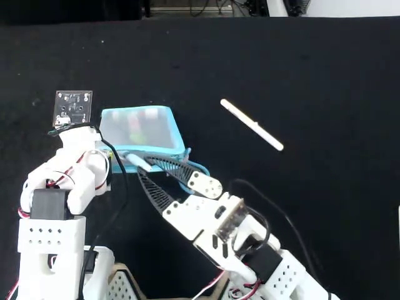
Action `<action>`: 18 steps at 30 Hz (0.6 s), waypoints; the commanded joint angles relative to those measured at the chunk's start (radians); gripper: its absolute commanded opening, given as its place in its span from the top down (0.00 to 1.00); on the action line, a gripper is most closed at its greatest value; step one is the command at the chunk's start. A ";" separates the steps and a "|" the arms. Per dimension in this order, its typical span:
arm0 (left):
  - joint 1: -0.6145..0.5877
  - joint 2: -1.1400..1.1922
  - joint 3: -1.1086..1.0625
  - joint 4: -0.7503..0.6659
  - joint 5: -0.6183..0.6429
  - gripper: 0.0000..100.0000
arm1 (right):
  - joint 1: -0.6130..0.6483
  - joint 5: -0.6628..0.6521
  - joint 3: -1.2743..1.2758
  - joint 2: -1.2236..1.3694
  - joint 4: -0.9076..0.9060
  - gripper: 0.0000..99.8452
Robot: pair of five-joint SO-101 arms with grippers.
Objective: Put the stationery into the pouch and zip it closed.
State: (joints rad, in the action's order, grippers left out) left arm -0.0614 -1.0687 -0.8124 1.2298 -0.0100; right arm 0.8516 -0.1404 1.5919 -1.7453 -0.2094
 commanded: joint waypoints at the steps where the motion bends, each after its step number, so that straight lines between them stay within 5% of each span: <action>1: 0.004 -0.002 0.008 -0.003 -0.006 0.97 | 0.002 0.002 -0.002 -0.010 -0.041 0.99; 9: 0.004 -0.002 0.008 -0.006 -0.006 0.97 | 0.003 0.009 -0.019 -0.012 -0.135 0.79; 18: 0.004 -0.002 0.008 -0.006 -0.006 0.97 | -0.057 0.009 -0.228 -0.013 -0.376 0.83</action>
State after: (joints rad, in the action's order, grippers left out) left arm -0.0614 -1.0687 -0.8124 1.2298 -0.0100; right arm 0.8500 -0.1389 1.4906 -1.7453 -0.5025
